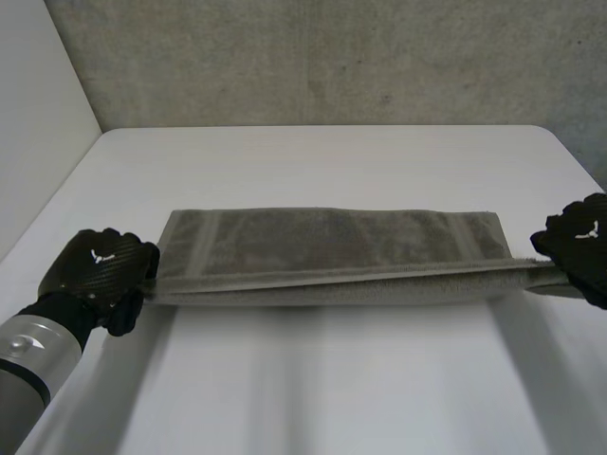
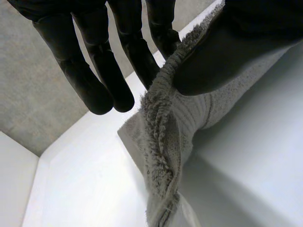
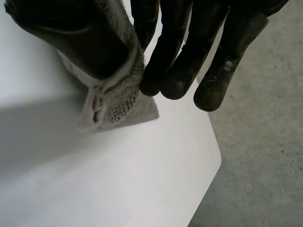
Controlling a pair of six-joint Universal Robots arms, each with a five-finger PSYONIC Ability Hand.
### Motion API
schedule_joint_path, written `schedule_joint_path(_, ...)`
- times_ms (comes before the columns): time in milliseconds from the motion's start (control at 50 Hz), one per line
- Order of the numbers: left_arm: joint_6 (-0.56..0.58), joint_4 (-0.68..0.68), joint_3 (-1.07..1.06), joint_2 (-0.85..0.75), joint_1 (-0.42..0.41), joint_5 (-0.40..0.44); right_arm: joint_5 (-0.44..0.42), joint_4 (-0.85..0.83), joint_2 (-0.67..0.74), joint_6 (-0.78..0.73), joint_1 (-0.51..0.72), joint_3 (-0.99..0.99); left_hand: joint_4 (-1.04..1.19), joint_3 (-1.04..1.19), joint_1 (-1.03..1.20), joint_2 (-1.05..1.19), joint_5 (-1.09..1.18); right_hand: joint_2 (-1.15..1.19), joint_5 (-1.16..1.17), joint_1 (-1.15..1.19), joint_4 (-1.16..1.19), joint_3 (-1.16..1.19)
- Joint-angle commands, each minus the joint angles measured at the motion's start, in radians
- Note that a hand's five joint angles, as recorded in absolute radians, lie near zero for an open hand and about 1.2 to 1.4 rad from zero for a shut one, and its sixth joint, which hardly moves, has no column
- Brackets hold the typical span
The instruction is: Fold the towel.
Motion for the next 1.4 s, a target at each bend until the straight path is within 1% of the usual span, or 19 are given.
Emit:
schedule_joint_path(20,0.005,0.068,0.141,-0.228,0.004,0.069,-0.023,-0.011,0.209,0.030,0.013,-0.122,-0.111,-0.150,-0.047,-0.091,-0.277,0.058,0.039,0.059,0.054,0.058)
schedule_joint_path(100,0.003,0.085,0.259,-0.364,-0.005,0.063,0.147,-0.003,0.444,0.033,0.160,-0.331,-0.111,-0.150,-0.047,-0.091,-0.277,0.058,0.039,0.059,0.054,0.058)
schedule_joint_path(140,0.000,0.083,0.411,-0.518,-0.016,0.061,0.195,-0.008,0.509,0.031,0.196,-0.398,-0.111,-0.150,-0.047,-0.091,-0.277,0.058,0.039,0.059,0.054,0.058)
schedule_joint_path(160,0.000,0.083,0.412,-0.519,-0.016,0.061,0.196,-0.008,0.509,0.031,0.196,-0.399,-0.111,-0.150,-0.047,-0.091,-0.277,0.058,0.039,0.059,0.054,0.058)
schedule_joint_path(200,-0.004,0.080,0.563,-0.645,-0.031,0.060,0.266,-0.008,0.659,0.040,0.247,-0.547,-0.111,-0.150,-0.047,-0.091,-0.277,0.058,0.039,0.059,0.054,0.058)
schedule_joint_path(340,-0.003,0.077,0.873,-0.885,-0.061,0.035,0.311,-0.060,0.859,0.053,0.300,-0.764,-0.111,-0.150,-0.047,-0.091,-0.277,0.058,0.039,0.059,0.054,0.058)
schedule_joint_path(500,0.002,0.082,1.157,-1.081,-0.087,-0.008,0.341,-0.275,1.026,0.080,0.327,-0.915,-0.111,-0.150,-0.047,-0.091,-0.277,0.058,0.039,0.059,0.054,0.058)
schedule_joint_path(520,0.002,0.076,1.203,-1.113,-0.088,-0.008,0.358,-0.310,1.044,0.077,0.337,-0.930,-0.256,-0.295,-0.192,-0.236,-0.422,-0.232,-0.251,-0.230,-0.236,-0.231)
schedule_joint_path(540,0.002,0.076,1.204,-1.114,-0.088,-0.008,0.358,-0.310,1.045,0.077,0.337,-0.930,-0.257,-0.296,-0.193,-0.237,-0.423,-0.235,-0.254,-0.233,-0.238,-0.234)
schedule_joint_path(560,0.002,0.071,1.232,-1.135,-0.091,-0.009,0.375,-0.342,1.061,0.077,0.340,-0.937,-0.609,-0.648,-0.545,-0.589,-0.775,-0.729,-0.748,-0.727,-0.733,-0.729)
schedule_joint_path(580,0.002,0.067,1.248,-1.147,-0.100,-0.011,0.375,-0.342,1.061,0.077,0.340,-0.938,-1.150,-1.189,-1.086,-1.130,-1.316,-0.734,-0.753,-0.732,-0.738,-0.733)
schedule_joint_path(600,0.002,0.066,1.248,-1.148,-0.100,-0.011,0.396,-0.373,1.077,0.079,0.340,-0.942,-1.155,-1.195,-1.091,-1.136,-1.321,-1.115,-1.134,-1.113,-1.118,-1.114)
schedule_joint_path(620,-0.001,0.062,1.251,-1.149,-0.108,-0.015,0.421,-0.399,1.084,0.083,0.343,-0.944,-1.321,-1.361,-1.257,-1.301,-1.487,-1.164,-1.183,-1.162,-1.168,-1.164)
schedule_joint_path(780,-0.029,0.042,1.175,-1.048,-0.133,-0.055,0.461,-0.413,1.054,0.117,0.354,-0.885,-1.329,-1.368,-1.265,-1.309,-1.495,-1.164,-1.183,-1.162,-1.168,-1.164)
schedule_joint_path(820,-0.037,0.043,1.131,-1.002,-0.131,-0.061,0.458,-0.408,0.930,0.196,0.354,-0.791,-1.329,-1.368,-1.265,-1.309,-1.495,-1.164,-1.183,-1.162,-1.168,-1.164)
schedule_joint_path(920,-0.067,0.047,0.980,-0.850,-0.128,-0.067,0.441,-0.401,0.767,0.324,0.346,-0.628,-1.329,-1.368,-1.265,-1.309,-1.495,-1.164,-1.183,-1.162,-1.168,-1.164)
schedule_joint_path(1060,-0.167,0.053,0.730,-0.647,-0.116,-0.066,0.410,-0.333,0.592,0.356,0.343,-0.404,-1.329,-1.368,-1.265,-1.309,-1.495,-1.164,-1.183,-1.162,-1.168,-1.164)
schedule_joint_path(1240,-0.342,0.085,0.504,-0.559,-0.114,-0.069,0.387,-0.329,0.578,0.372,0.251,-0.272,-1.329,-1.368,-1.265,-1.309,-1.495,-1.040,-1.059,-1.038,-1.043,-1.039)
schedule_joint_path(1400,-0.380,0.149,0.446,-0.558,-0.102,-0.066,0.291,-0.356,0.684,0.468,0.193,-0.276,-1.329,-1.368,-1.265,-1.309,-1.495,-0.925,-0.944,-0.923,-0.928,-0.924)
